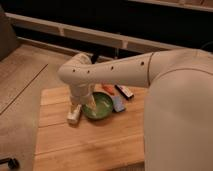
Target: Place the eraser on the white sponge
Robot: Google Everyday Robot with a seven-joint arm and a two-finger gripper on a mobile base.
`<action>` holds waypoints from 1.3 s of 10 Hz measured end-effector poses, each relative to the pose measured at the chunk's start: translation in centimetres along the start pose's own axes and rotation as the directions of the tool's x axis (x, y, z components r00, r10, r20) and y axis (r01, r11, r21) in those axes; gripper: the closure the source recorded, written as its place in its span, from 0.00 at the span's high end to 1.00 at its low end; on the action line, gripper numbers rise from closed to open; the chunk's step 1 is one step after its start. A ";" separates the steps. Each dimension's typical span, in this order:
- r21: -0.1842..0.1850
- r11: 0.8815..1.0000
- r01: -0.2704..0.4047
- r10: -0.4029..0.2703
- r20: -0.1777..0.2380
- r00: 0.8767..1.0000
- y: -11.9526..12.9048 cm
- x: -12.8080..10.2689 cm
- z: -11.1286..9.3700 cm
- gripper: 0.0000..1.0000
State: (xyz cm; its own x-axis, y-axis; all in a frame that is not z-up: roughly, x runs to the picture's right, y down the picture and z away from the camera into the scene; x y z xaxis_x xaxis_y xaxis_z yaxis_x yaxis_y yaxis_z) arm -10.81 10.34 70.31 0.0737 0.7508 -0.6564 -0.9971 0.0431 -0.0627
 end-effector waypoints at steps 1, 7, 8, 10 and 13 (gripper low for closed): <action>0.000 1.000 0.000 0.000 0.000 1.000 0.0 0.0 0.0 0.65; 0.000 1.000 0.000 0.000 0.000 1.000 0.0 0.0 0.0 0.65; 0.000 1.000 0.001 -0.001 0.001 1.000 0.0 0.0 0.0 0.65; 0.003 1.000 0.012 -0.012 0.007 1.000 -0.2 -0.3 -0.3 0.65; 0.093 0.990 0.109 -0.116 0.075 0.990 -5.2 -3.7 -3.8 0.65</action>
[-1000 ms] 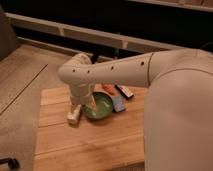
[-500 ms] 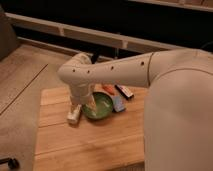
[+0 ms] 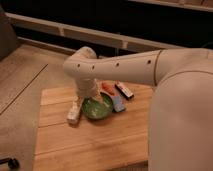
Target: Place the eraser on the white sponge
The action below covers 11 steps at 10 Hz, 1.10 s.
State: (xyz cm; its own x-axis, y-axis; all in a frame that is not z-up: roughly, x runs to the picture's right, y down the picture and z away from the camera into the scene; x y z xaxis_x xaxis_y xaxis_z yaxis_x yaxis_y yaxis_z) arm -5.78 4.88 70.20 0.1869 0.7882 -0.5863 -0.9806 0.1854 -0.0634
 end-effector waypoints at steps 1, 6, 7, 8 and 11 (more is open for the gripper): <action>0.041 0.999 0.026 -0.027 0.012 1.000 -2.2 -0.6 -1.3 0.65; 0.140 0.988 0.061 -0.066 0.028 0.997 -7.9 -1.3 -4.8 0.65; 0.126 0.991 0.054 -0.058 0.028 0.998 -7.5 -1.4 -4.3 0.65; 0.102 0.994 0.047 -0.051 0.036 0.998 -6.9 -1.7 -3.5 0.65; 0.062 0.996 0.071 -0.078 0.106 0.991 -9.1 -3.6 -1.0 0.65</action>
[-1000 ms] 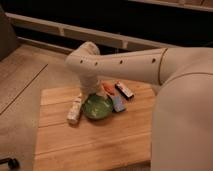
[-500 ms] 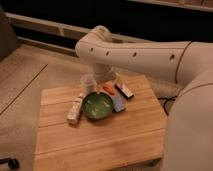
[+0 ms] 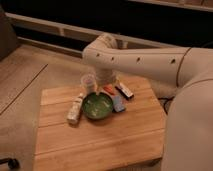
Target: Place the eraser on the white sponge
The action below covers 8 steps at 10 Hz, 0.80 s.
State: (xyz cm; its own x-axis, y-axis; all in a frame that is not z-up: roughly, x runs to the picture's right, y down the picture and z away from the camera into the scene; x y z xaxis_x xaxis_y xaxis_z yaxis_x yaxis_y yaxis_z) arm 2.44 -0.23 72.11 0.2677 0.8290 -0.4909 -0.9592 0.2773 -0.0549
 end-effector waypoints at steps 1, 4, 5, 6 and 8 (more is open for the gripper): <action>0.009 1.000 0.029 -0.029 0.030 0.999 -2.8 -0.7 0.4 0.65; 0.035 0.994 0.100 -0.102 0.070 0.992 -10.6 -1.5 0.8 0.65; 0.043 0.993 0.111 -0.114 0.068 0.991 -13.8 -1.1 1.0 0.65; 0.046 0.992 0.115 -0.118 0.069 0.991 -14.7 -0.9 1.1 0.65; 0.045 0.991 0.123 -0.125 0.069 0.990 -14.9 -0.9 1.1 0.65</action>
State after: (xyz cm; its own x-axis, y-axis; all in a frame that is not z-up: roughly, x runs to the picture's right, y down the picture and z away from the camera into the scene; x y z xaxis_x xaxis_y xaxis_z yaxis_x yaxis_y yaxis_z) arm 16.54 -4.61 74.34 0.3915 0.8194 -0.4187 -0.9142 0.3981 -0.0757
